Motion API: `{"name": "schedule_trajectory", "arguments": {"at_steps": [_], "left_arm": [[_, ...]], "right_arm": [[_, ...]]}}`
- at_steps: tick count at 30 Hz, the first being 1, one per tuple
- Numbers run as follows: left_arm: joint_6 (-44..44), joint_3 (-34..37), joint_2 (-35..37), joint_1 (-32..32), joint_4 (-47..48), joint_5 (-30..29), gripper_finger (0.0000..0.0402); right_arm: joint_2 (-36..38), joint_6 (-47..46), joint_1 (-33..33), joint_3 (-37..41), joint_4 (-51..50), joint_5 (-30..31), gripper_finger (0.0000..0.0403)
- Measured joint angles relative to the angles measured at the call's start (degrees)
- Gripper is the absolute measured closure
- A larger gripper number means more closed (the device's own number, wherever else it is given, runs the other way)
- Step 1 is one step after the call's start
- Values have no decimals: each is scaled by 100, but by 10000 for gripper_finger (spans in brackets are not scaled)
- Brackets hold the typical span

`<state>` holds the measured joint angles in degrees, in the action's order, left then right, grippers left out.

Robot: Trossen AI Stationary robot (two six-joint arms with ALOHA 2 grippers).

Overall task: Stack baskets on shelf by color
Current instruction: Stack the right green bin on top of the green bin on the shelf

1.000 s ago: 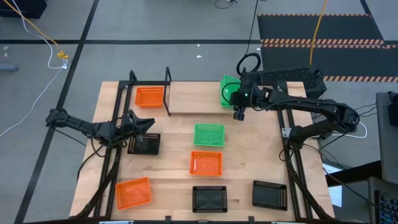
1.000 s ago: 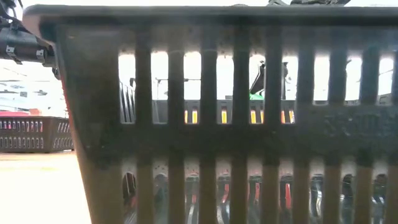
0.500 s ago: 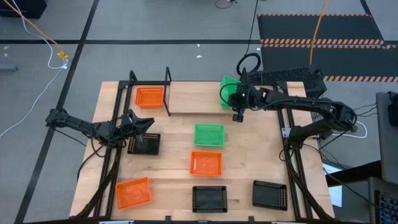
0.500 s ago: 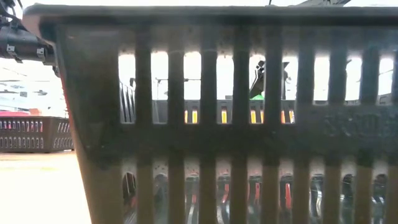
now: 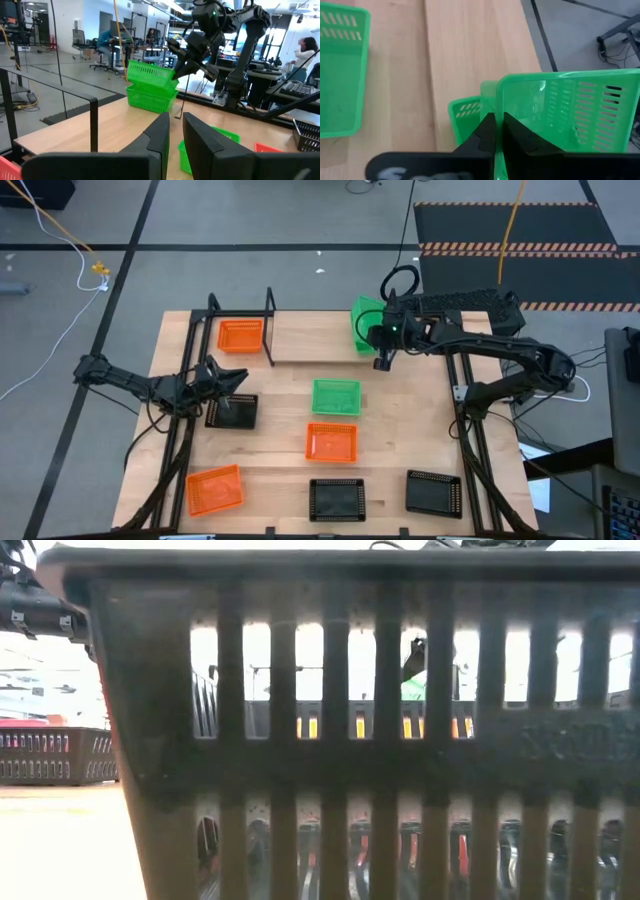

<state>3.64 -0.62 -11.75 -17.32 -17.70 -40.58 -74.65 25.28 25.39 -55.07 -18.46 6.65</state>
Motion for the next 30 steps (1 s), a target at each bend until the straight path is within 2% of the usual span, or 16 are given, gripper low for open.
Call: {"name": "schedule_trajectory", "arguments": {"at_steps": [6, 10, 17, 26, 30], "left_arm": [[-24, 2, 2, 0, -1, -2, 346], [-93, 0, 1, -2, -5, -4, 346], [-96, 0, 2, 0, -19, -57, 346], [-61, 0, 2, 0, -15, -57, 346], [-59, 0, 1, -1, -15, -55, 346]], "right_arm": [[-27, -83, -236, -250, -350, 443, 399], [-30, 240, -562, -269, -423, 948, 400], [-162, 447, -721, -271, -745, 1026, 401], [-699, 687, -748, -271, -831, 1284, 400], [-780, 470, -755, -271, -737, 1280, 370]]}}
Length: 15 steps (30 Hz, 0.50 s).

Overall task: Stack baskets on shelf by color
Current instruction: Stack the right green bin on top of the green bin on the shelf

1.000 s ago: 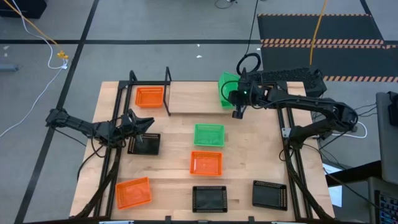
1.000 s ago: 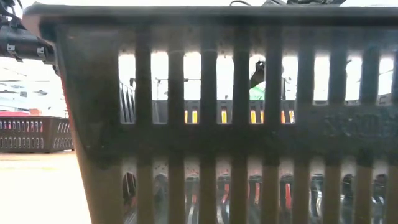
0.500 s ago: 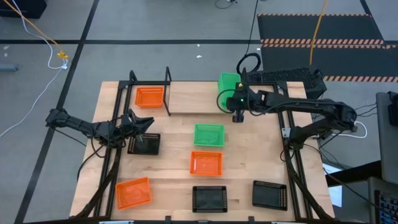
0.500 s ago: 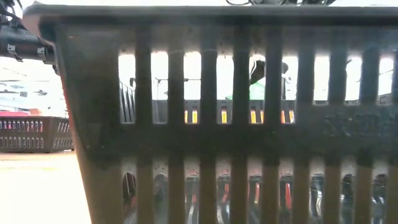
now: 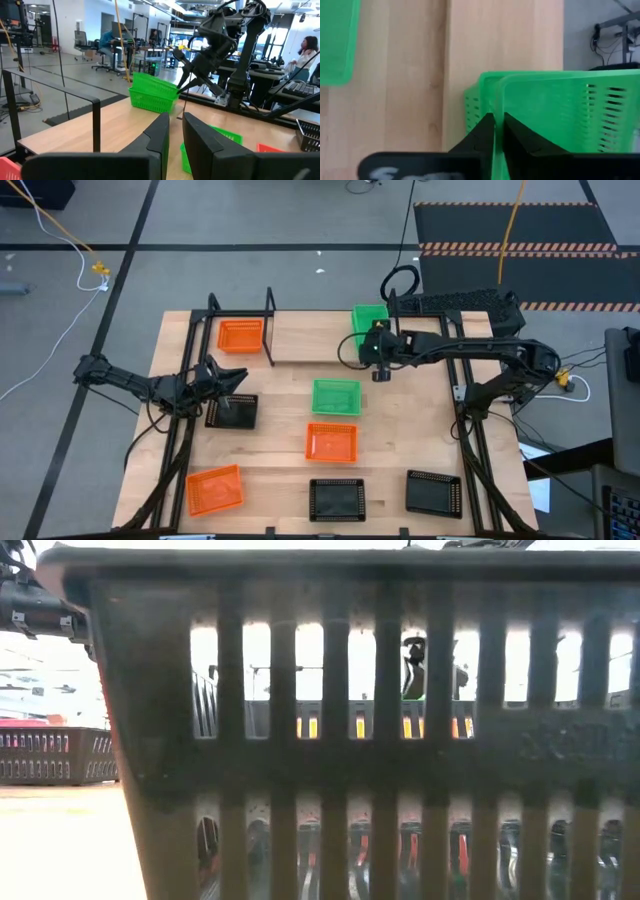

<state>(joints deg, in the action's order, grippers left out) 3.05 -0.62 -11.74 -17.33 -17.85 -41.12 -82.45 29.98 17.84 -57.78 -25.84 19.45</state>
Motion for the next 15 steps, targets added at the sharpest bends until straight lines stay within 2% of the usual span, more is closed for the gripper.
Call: {"name": "schedule_trajectory", "arguments": {"at_steps": [4, 8, 15], "left_arm": [[-4, 0, 0, 0, 0, -2, 346], [-8, 0, 0, 0, 1, -2, 346], [-4, 0, 1, 0, 2, -3, 346]], "right_arm": [[64, -871, 29, 0, 121, -5, 327], [106, -1514, 52, 0, 59, -156, 304], [168, -1420, -87, 0, -52, -146, 297]]}}
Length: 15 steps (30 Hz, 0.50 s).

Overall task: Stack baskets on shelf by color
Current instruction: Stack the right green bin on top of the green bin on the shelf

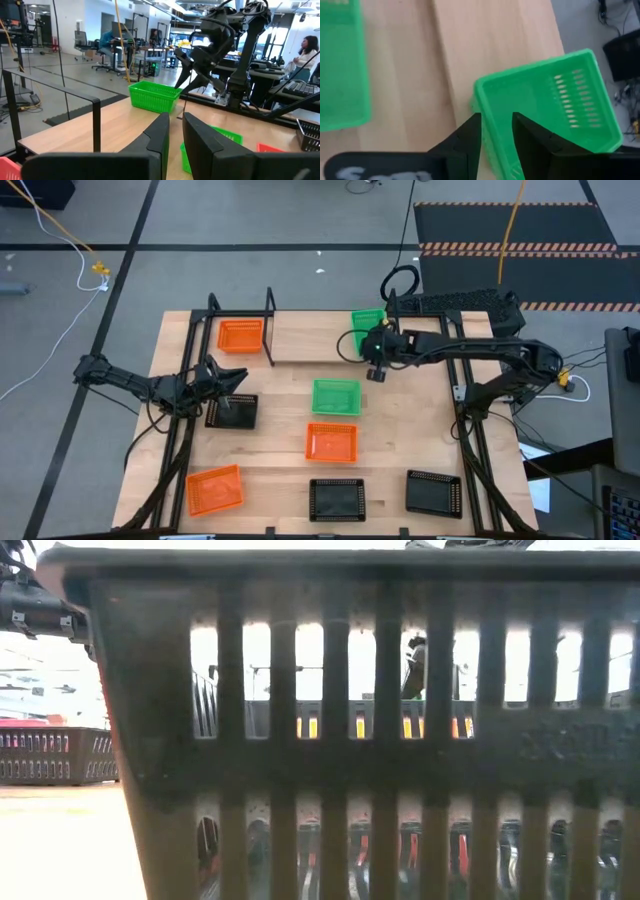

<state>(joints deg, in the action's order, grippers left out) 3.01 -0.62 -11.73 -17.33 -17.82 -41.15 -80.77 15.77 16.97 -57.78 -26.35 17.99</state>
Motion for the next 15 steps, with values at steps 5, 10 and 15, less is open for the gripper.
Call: {"name": "schedule_trajectory", "arguments": {"at_steps": [5, 10, 15], "left_arm": [[-17, 0, 0, -1, 2, -1, 346], [9, 0, 0, -1, 17, 1, 346], [8, 0, 0, 0, 17, -1, 346]], "right_arm": [[130, 481, -104, -2, -200, -11, 302], [107, 940, -21, 0, -214, -21, 311], [100, 1249, 108, 0, -164, -190, 288]]}}
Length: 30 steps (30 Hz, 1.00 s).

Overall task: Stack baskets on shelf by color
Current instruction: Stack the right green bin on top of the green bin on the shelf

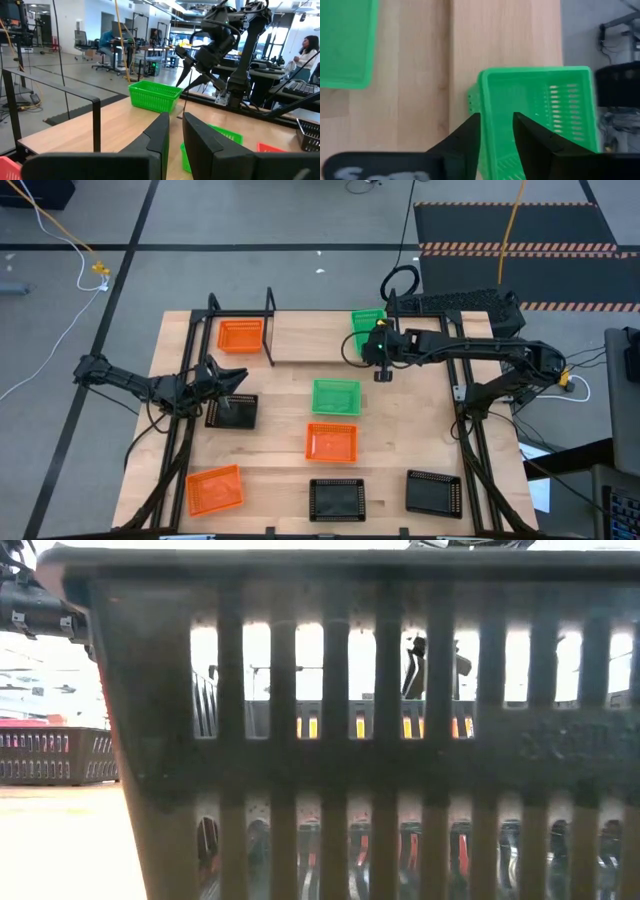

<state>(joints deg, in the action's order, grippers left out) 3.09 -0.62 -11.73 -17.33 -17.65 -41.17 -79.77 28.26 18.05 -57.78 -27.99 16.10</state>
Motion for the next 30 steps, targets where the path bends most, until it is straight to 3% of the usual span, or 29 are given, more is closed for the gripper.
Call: {"name": "schedule_trajectory", "arguments": {"at_steps": [4, 8, 12, 21, 30], "left_arm": [[-71, 0, 0, 0, 0, 0, 346], [-137, 0, 0, 0, -2, -139, 346], [-300, 1, -1, 0, -81, -249, 346], [-342, 0, 0, 0, -87, -403, 346], [-298, 1, 0, 0, -86, -402, 346]], "right_arm": [[-4, 111, 106, 2, 84, -409, 244], [-138, 389, 138, 2, 269, -83, 206], [-446, 393, 188, 0, 248, -109, 200], [-703, 258, 186, 2, 244, -98, 242], [-691, -12, 187, 2, 335, -107, 343]]}}
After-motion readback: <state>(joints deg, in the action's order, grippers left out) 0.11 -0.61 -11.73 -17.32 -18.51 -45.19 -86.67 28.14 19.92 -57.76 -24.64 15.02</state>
